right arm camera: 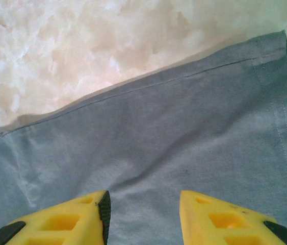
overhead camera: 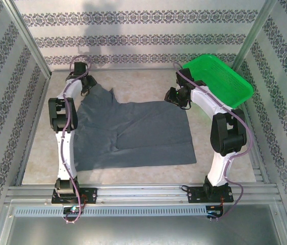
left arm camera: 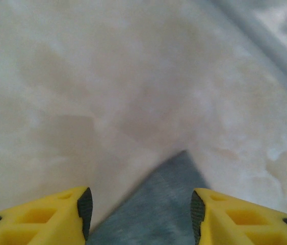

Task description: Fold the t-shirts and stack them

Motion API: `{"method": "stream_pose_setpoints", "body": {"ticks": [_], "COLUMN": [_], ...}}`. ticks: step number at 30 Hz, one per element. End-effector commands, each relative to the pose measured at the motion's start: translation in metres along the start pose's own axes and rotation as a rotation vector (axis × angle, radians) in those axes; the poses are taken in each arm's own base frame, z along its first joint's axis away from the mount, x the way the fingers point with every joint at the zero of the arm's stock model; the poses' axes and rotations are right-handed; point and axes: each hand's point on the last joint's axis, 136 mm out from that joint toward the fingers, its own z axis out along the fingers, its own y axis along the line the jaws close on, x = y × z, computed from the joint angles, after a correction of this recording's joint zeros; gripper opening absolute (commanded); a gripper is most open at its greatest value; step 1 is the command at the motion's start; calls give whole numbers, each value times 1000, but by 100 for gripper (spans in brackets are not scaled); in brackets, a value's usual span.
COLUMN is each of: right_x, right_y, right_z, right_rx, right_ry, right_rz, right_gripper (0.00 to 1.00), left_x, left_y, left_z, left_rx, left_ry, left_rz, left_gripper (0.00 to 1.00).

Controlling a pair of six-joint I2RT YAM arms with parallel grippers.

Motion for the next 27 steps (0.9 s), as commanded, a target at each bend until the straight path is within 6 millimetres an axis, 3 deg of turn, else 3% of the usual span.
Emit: {"method": "stream_pose_setpoints", "body": {"ticks": [1,4,11,14,18,19,21,27], "right_x": [8,11,7,5,2,1,-3,-26], "right_y": [-2,-6,-12,-14,-16,-16,-18,-35], "right_z": [-6,-5,-5,-3,0,0,2,17], "right_rx": [-6,-5,-9,-8,-1,1,16,136], "right_ry": [21,31,27,26,22,16,-2,-92], "right_rz": [4,8,27,31,34,35,32,37], "right_gripper": [41,41,41,41,41,41,41,39], "left_x": [11,25,64,78,89,87,74,15], "left_y": [-1,8,27,39,55,58,60,67], "left_z": [8,15,21,19,11,9,-2,-47], "left_rx": [-123,-207,-318,-362,-395,-399,-397,-362], "left_ry": [-12,39,177,232,311,313,292,137], "left_rz": [91,88,66,59,22,14,-2,-41], "left_gripper": [60,63,61,50,27,22,0,0]}}
